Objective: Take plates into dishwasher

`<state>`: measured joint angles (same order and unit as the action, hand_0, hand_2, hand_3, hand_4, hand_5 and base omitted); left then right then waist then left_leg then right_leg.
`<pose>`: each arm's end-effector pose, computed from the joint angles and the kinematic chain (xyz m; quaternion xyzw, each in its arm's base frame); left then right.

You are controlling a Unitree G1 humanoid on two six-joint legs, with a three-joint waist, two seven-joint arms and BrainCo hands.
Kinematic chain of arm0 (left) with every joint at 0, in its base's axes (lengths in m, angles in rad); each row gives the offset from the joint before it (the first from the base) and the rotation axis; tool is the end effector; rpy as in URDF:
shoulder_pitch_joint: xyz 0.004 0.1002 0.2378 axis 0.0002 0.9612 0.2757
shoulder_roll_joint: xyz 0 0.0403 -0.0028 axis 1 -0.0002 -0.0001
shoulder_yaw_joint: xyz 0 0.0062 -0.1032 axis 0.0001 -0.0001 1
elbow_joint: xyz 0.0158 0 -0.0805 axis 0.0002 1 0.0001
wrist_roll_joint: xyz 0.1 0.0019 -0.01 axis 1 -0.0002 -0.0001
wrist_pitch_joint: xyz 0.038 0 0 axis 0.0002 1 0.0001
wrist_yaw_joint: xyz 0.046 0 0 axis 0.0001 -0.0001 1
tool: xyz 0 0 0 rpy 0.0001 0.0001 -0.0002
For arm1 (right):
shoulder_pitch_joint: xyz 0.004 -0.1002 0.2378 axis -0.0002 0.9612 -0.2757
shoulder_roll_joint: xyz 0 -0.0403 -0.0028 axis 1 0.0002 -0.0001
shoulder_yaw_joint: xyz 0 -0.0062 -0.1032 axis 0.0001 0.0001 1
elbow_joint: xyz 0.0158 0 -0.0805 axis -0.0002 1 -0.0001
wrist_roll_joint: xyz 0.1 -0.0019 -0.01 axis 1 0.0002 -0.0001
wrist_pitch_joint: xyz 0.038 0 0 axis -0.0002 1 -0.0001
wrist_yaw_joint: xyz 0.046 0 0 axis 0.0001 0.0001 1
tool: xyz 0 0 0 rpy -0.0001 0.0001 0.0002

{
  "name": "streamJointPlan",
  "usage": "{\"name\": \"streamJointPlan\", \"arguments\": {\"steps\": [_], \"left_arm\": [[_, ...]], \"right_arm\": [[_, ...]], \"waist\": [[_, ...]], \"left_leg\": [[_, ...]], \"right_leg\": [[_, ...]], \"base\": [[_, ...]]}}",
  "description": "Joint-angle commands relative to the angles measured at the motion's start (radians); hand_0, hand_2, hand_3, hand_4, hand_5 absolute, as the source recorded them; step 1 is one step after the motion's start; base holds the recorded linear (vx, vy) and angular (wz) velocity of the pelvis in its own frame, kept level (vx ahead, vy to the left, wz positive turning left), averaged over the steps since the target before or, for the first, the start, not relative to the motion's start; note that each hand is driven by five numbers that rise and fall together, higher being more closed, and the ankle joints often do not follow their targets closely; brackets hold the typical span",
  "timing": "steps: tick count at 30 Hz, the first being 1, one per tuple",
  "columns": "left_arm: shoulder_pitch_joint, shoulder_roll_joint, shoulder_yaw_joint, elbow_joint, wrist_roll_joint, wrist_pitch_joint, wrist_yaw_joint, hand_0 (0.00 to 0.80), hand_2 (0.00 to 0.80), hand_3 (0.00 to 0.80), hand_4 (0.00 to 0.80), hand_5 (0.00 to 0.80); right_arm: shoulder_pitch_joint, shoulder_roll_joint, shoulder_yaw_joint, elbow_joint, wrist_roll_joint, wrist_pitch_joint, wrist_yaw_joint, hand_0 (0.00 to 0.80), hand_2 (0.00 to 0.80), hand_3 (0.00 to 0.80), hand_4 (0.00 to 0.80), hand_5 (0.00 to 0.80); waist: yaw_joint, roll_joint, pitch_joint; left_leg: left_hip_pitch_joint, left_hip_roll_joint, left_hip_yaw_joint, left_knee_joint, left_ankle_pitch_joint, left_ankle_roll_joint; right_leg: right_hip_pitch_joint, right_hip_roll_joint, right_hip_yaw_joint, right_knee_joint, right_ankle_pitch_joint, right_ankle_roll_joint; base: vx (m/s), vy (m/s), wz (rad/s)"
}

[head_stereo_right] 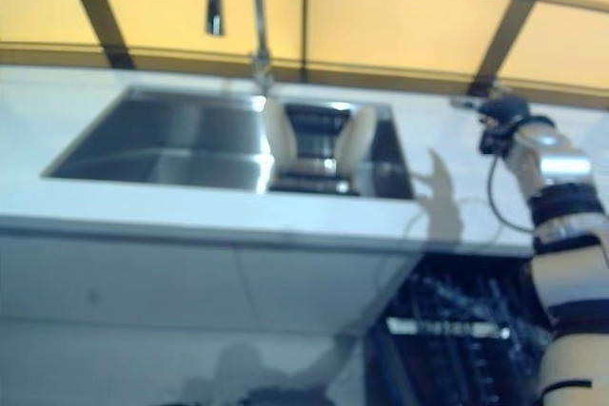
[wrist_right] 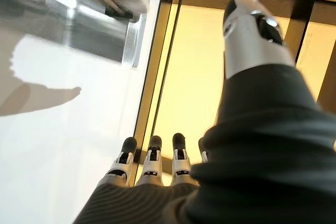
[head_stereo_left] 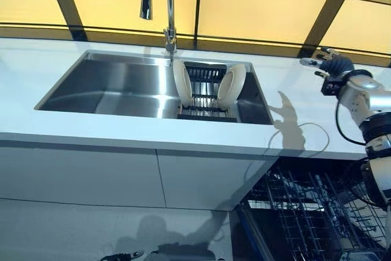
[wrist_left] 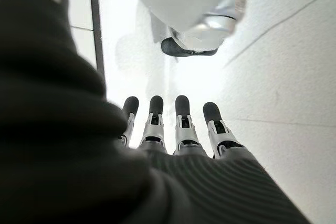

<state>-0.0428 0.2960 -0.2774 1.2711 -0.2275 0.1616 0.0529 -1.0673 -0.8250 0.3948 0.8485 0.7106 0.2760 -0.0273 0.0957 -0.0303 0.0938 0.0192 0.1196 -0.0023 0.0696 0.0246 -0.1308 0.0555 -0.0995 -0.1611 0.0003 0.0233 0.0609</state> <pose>0.0717 0.2381 -0.1131 0.1252 0.6397 0.0711 0.7550 0.3398 -0.2812 0.2279 -0.0873 0.0401 -0.0968 0.9907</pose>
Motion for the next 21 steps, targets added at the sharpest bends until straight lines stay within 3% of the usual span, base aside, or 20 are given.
{"name": "streamJointPlan", "arguments": {"steps": [1, 5, 21], "left_arm": [[-0.048, 0.04, -0.043, 0.012, 0.0, 0.014, 0.007, 0.0, 0.0, 0.0, 0.0, 0.0], [-0.059, 0.042, -0.04, 0.025, -0.008, 0.005, 0.016, 0.0, 0.0, 0.0, 0.0, 0.0], [-0.025, 0.04, -0.047, 0.027, -0.042, -0.036, 0.011, 0.0, 0.0, 0.0, 0.0, 0.0]], "right_arm": [[-0.131, -0.015, 0.03, -0.067, -0.002, -0.037, -0.061, 0.0, 0.0, 0.0, 0.0, 0.0], [-0.172, -0.028, 0.036, -0.068, -0.002, -0.049, -0.052, 0.0, 0.0, 0.0, 0.0, 0.0], [-0.213, -0.01, 0.051, -0.074, 0.067, -0.029, -0.146, 0.0, 0.0, 0.0, 0.0, 0.0]], "waist": [[0.003, -0.043, 0.039], [-0.003, -0.043, 0.043], [0.022, -0.043, 0.067]], "left_leg": [[-0.023, -0.039, -0.005, -0.097, 0.05, 0.053], [-0.034, -0.05, -0.003, -0.157, 0.058, 0.055], [-0.082, -0.041, -0.004, -0.157, 0.048, 0.05]], "right_leg": [[-0.038, -0.074, 0.006, -0.008, 0.071, 0.053], [-0.066, -0.077, -0.011, -0.073, 0.105, 0.068], [-0.104, -0.093, -0.029, -0.088, 0.109, 0.081]], "base": [[-0.01, 0.011, 0.11], [0.008, 0.003, -0.09], [0.024, 0.002, 0.01]]}}
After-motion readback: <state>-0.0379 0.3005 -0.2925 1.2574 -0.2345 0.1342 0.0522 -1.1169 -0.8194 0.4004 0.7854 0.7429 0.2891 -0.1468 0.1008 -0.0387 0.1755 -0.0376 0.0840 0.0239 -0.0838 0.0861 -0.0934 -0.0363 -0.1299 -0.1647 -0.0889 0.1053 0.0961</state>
